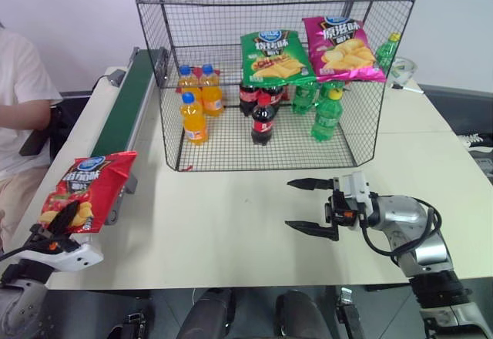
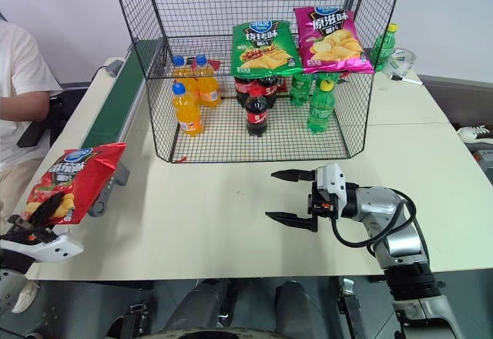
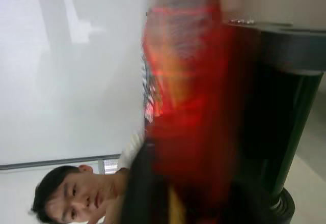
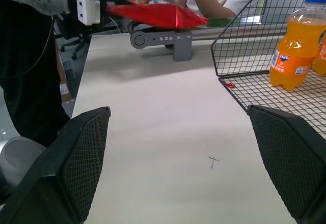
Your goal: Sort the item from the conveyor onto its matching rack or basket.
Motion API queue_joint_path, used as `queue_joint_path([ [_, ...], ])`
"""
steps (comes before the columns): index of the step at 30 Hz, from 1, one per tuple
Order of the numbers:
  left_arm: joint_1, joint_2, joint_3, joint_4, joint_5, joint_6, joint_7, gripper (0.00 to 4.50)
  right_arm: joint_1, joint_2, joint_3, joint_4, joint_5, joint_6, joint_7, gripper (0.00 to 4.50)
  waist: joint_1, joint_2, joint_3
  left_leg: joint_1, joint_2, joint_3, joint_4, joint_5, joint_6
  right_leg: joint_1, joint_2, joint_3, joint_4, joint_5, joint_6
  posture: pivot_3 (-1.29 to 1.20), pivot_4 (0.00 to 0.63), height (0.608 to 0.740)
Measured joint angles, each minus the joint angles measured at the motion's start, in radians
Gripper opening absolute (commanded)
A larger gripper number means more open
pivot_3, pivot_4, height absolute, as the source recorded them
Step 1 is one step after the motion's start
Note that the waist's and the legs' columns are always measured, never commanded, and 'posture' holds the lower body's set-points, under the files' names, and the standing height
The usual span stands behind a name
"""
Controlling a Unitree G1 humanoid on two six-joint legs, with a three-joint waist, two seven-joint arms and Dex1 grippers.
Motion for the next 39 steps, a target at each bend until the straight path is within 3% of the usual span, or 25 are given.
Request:
queue_joint_path([
  [6, 0.002, 0.000, 0.001, -0.012, -0.012, 0.003, -0.006, 0.06, 0.000, 0.000, 0.000, 0.000, 0.000, -0.001, -0.002, 4.50, 0.000, 0.000, 0.000, 0.000, 0.000, 0.000, 0.000, 0.000, 0.000, 0.000, 0.000, 0.000, 0.000, 0.000, 0.000, 0.00, 0.150, 0.740],
  [11, -0.010, -0.001, 0.023, -0.152, -0.053, 0.024, -0.070, 0.06, 0.002, 0.003, -0.034, 0.000, 0.016, -0.011, -0.038, 4.50, 0.003, 0.000, 0.000, 0.000, 0.000, 0.000, 0.001, 0.000, 0.000, 0.001, 0.000, 0.000, 0.000, 0.000, 0.000, 0.00, 0.150, 0.740],
  [17, -0.163, 0.006, 0.065, -0.450, -0.120, 0.092, -0.225, 0.06, 0.019, 0.033, -0.191, -0.079, 0.130, 0.010, -0.160, 4.50, -0.001, 0.000, 0.000, 0.000, 0.000, 0.000, 0.000, 0.000, 0.000, 0.001, 0.000, 0.000, 0.000, 0.000, 0.000, 0.00, 0.150, 0.740],
  [22, -0.345, -0.034, -0.043, -0.544, -0.123, 0.138, -0.325, 0.06, 0.051, 0.079, -0.234, -0.098, 0.129, -0.011, -0.260, 4.50, -0.004, 0.001, 0.000, 0.000, 0.000, 0.001, 0.000, 0.001, -0.001, 0.003, 0.002, 0.000, 0.002, 0.000, 0.000, 0.00, 0.150, 0.740],
  [27, -0.545, -0.096, -0.158, -0.512, -0.084, 0.177, -0.354, 0.06, 0.041, 0.113, -0.248, -0.123, 0.109, -0.048, -0.347, 4.50, 0.000, 0.000, 0.000, 0.001, 0.000, 0.001, 0.001, 0.002, -0.002, 0.003, 0.002, 0.000, 0.003, 0.000, 0.000, 0.00, 0.150, 0.740],
  [31, -0.740, -0.179, -0.243, -0.385, -0.034, 0.220, -0.326, 0.06, 0.052, 0.130, -0.225, -0.140, 0.086, -0.058, -0.375, 4.50, 0.001, 0.000, 0.000, 0.001, -0.001, 0.001, 0.001, 0.002, -0.002, 0.004, 0.004, 0.000, 0.003, 0.000, 0.000, 0.00, 0.150, 0.740],
  [39, -0.971, -0.235, -0.353, -0.109, 0.039, 0.229, -0.213, 0.06, 0.058, 0.136, -0.211, -0.151, 0.072, -0.065, -0.410, 4.50, -0.001, 0.000, 0.000, 0.001, -0.001, 0.001, 0.001, 0.003, -0.003, 0.004, 0.004, 0.001, 0.004, 0.000, 0.000, 0.00, 0.150, 0.740],
])
